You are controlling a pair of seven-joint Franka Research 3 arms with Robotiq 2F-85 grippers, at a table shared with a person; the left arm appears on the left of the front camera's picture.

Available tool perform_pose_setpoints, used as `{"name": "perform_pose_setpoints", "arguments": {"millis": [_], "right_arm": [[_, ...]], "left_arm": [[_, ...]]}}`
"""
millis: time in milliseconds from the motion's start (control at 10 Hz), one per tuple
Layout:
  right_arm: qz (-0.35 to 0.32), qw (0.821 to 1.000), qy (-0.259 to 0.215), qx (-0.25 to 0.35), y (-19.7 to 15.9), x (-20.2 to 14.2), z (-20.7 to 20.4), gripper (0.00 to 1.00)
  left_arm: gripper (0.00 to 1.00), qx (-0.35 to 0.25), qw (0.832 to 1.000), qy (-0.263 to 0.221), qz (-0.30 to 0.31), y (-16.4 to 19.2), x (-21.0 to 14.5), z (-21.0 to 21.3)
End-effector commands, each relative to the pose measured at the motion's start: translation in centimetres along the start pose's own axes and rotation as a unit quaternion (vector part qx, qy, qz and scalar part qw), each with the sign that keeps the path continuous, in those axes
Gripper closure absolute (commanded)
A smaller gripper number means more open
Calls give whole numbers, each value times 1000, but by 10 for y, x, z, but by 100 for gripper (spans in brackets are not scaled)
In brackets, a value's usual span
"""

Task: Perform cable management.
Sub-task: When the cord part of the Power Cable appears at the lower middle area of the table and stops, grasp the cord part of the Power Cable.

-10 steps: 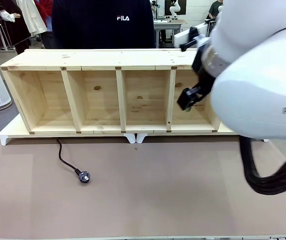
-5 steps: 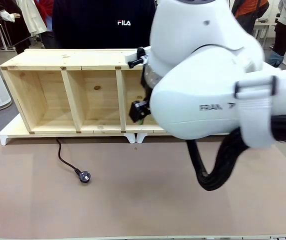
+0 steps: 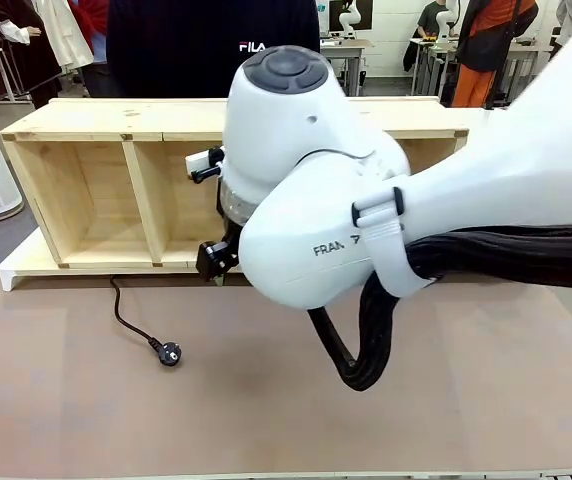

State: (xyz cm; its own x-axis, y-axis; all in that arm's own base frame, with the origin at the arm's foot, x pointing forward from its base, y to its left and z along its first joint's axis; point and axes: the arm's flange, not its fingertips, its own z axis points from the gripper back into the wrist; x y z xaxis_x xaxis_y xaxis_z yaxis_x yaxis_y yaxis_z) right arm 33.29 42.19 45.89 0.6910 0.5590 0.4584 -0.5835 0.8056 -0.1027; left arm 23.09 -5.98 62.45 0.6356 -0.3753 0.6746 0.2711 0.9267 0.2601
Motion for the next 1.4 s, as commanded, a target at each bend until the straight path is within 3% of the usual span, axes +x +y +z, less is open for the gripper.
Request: {"name": "perform_pose_setpoints", "arguments": {"millis": [0,600,1300], "right_arm": [[-18,1000,1,-1,23,20,-34,0],[1,999,38,9,71,23,-95,0],[15,999,42,3,80,25,-110,0]], "left_arm": [[0,2,1000,0,1,0,0,0],[0,2,1000,0,1,0,0,0],[0,2,1000,0,1,0,0,0]]}}
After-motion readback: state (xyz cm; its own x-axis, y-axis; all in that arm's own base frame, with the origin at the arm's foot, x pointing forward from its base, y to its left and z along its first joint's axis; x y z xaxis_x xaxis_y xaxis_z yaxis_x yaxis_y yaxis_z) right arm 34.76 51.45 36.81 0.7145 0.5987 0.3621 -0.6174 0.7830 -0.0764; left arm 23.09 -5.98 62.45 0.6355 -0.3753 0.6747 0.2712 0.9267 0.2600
